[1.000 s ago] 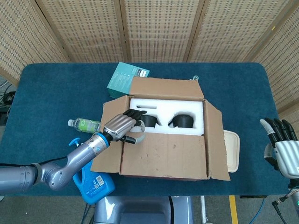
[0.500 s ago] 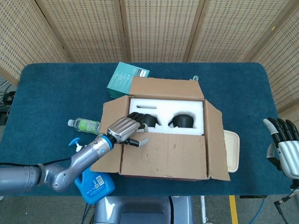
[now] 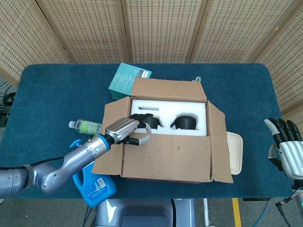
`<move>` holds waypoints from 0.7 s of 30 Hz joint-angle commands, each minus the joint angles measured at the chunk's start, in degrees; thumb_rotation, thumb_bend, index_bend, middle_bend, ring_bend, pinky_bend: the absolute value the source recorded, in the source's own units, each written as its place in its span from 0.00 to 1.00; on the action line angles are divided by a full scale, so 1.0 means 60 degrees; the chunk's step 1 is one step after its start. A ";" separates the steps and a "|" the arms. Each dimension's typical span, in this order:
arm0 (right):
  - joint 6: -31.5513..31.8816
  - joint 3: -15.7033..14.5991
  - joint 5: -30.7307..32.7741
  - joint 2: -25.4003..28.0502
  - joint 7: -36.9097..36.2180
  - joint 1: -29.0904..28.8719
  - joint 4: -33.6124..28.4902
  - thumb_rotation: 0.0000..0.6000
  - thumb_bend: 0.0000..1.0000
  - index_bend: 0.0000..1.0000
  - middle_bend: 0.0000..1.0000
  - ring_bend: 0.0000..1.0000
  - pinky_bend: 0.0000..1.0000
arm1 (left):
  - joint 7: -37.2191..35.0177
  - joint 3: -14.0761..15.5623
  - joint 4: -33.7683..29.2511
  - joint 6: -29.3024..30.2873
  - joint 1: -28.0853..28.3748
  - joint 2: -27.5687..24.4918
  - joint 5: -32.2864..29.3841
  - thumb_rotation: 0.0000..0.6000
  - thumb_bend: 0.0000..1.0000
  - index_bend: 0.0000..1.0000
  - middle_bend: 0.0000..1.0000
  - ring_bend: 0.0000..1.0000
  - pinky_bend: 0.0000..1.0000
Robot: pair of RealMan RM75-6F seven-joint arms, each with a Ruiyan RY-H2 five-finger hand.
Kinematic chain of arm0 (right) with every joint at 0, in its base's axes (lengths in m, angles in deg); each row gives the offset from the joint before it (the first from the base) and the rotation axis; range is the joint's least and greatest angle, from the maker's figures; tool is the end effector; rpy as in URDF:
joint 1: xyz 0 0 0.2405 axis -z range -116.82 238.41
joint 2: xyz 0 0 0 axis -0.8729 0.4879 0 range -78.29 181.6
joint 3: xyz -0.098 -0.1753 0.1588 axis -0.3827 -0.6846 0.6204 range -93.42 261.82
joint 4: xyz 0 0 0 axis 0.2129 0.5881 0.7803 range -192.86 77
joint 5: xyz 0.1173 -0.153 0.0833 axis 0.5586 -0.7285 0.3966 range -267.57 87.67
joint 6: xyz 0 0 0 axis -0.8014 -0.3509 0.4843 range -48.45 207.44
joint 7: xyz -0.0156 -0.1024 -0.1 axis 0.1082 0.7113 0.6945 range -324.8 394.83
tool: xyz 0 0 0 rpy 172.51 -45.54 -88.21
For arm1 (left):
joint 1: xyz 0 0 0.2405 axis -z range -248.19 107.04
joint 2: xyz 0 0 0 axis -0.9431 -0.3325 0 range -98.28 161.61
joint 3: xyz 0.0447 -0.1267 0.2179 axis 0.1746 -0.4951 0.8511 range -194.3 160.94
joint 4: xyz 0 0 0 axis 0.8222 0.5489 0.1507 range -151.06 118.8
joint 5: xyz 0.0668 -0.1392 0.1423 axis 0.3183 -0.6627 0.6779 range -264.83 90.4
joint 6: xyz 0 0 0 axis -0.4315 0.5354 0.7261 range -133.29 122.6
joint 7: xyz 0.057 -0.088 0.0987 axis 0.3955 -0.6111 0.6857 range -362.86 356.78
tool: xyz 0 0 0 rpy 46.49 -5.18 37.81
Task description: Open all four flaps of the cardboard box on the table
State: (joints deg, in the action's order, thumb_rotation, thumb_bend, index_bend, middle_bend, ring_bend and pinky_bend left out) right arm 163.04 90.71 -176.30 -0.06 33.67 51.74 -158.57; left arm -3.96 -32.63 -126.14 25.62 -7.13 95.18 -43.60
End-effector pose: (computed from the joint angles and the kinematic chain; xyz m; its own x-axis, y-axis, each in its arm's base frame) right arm -0.2730 -0.2129 0.2168 0.4321 0.0691 0.8991 -0.8938 -0.0997 0.4372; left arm -0.0123 0.3384 0.0534 0.2080 0.6666 0.7158 0.9124 -0.3960 0.1037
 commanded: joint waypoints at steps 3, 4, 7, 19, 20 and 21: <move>-0.0007 0.0002 0.0000 -0.0003 0.0068 -0.0005 -0.0046 1.00 0.87 0.01 0.08 0.00 0.00 | -0.1794 -0.0918 -0.0311 -0.1795 -0.0570 -0.0630 0.0558 0.17 0.41 0.38 0.00 0.00 0.00; 0.0000 0.0007 0.0005 0.0001 0.0093 -0.0003 -0.0066 1.00 0.87 0.01 0.08 0.00 0.00 | -0.2128 -0.1150 -0.0312 -0.2149 -0.0706 -0.0710 0.0692 0.17 0.41 0.38 0.00 0.00 0.00; 0.0024 0.0018 0.0007 0.0019 0.0154 0.0005 -0.0123 1.00 0.87 0.01 0.08 0.00 0.00 | -0.2795 -0.1759 -0.0259 -0.2861 -0.1130 -0.0794 0.1179 0.17 0.41 0.38 0.00 0.00 0.00; -0.0002 0.0050 0.0025 0.0080 0.0370 -0.0022 -0.0310 1.00 0.87 0.01 0.08 0.00 0.00 | -0.4218 -0.3895 -0.0317 -0.4462 -0.2786 -0.0758 0.2159 0.17 0.40 0.38 0.00 0.00 0.00; -0.0010 0.0053 0.0029 0.0086 0.0392 -0.0028 -0.0332 1.00 0.87 0.01 0.08 0.00 0.00 | -0.4273 -0.4107 -0.0327 -0.4643 -0.2955 -0.0726 0.2199 0.17 0.40 0.38 0.00 0.00 0.00; -0.0015 0.0056 0.0028 0.0091 0.0418 -0.0033 -0.0352 1.00 0.87 0.01 0.08 0.00 0.00 | -0.4310 -0.4315 -0.0334 -0.4841 -0.3119 -0.0686 0.2222 0.17 0.40 0.38 0.00 0.00 0.00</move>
State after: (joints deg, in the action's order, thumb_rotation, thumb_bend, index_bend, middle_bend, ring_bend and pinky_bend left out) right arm 162.97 91.03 -176.13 0.46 36.14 51.56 -160.65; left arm -28.84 -56.36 -127.94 -1.38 -24.17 90.71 -30.92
